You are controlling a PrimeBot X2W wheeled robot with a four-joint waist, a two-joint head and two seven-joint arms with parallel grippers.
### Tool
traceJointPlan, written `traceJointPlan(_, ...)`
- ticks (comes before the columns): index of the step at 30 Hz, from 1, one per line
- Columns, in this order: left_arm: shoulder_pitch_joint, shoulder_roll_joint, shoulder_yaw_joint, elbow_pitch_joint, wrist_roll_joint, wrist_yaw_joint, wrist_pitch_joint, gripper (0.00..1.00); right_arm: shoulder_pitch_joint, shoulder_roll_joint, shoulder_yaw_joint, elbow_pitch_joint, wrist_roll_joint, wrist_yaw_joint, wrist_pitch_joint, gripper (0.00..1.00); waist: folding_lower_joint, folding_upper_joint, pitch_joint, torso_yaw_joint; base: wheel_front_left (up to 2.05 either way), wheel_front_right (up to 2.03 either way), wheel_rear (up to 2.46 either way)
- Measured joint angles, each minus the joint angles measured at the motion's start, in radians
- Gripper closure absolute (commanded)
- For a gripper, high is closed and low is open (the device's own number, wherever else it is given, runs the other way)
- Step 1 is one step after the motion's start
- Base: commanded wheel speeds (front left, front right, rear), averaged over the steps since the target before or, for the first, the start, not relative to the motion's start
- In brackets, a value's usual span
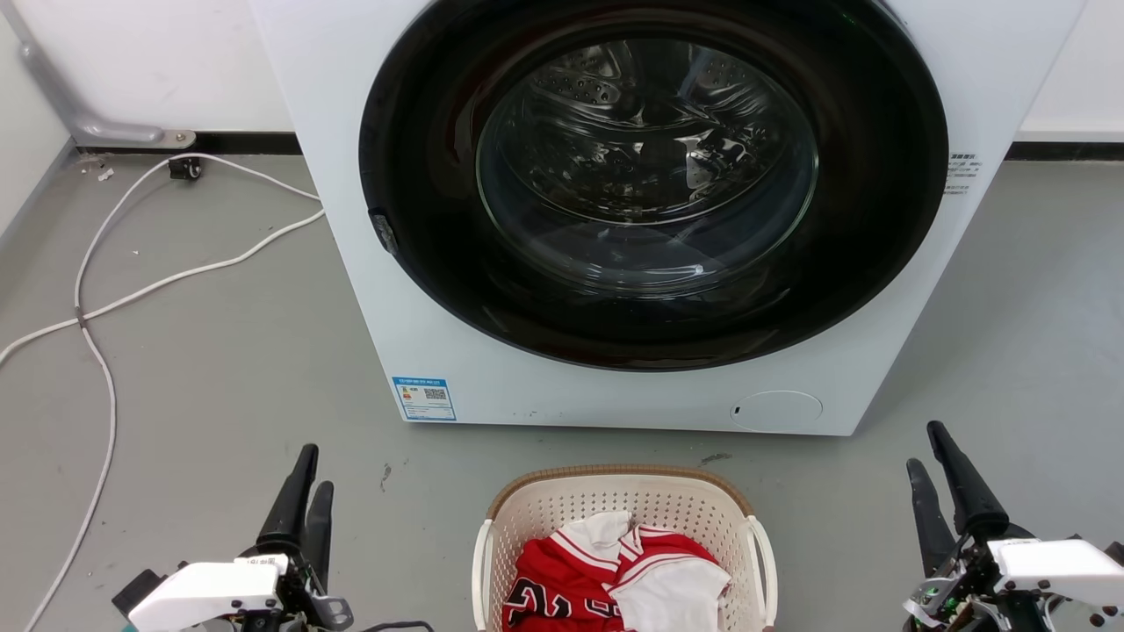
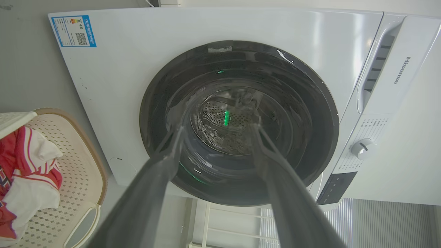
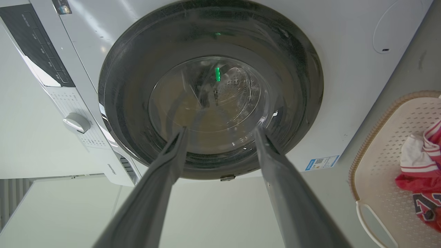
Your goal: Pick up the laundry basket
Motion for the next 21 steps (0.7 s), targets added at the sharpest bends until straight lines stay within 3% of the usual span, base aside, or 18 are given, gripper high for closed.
traceJointPlan(12,0.007,0.000,-0.005,-0.044,0.052,0.000,-0.056,0.00,0.004,0.001,0.028,-0.036,-0.038,0.000,-0.057,0.00,0.0000,0.0000,0.001,-0.001,0.00,0.00,0.00)
traceJointPlan(21,0.014,0.000,0.032,-0.069,0.171,0.017,-0.094,0.00,0.005,0.001,-0.006,-0.027,-0.185,0.000,-0.095,0.00,0.0000,0.0000,0.000,0.000,0.00,0.00,0.00)
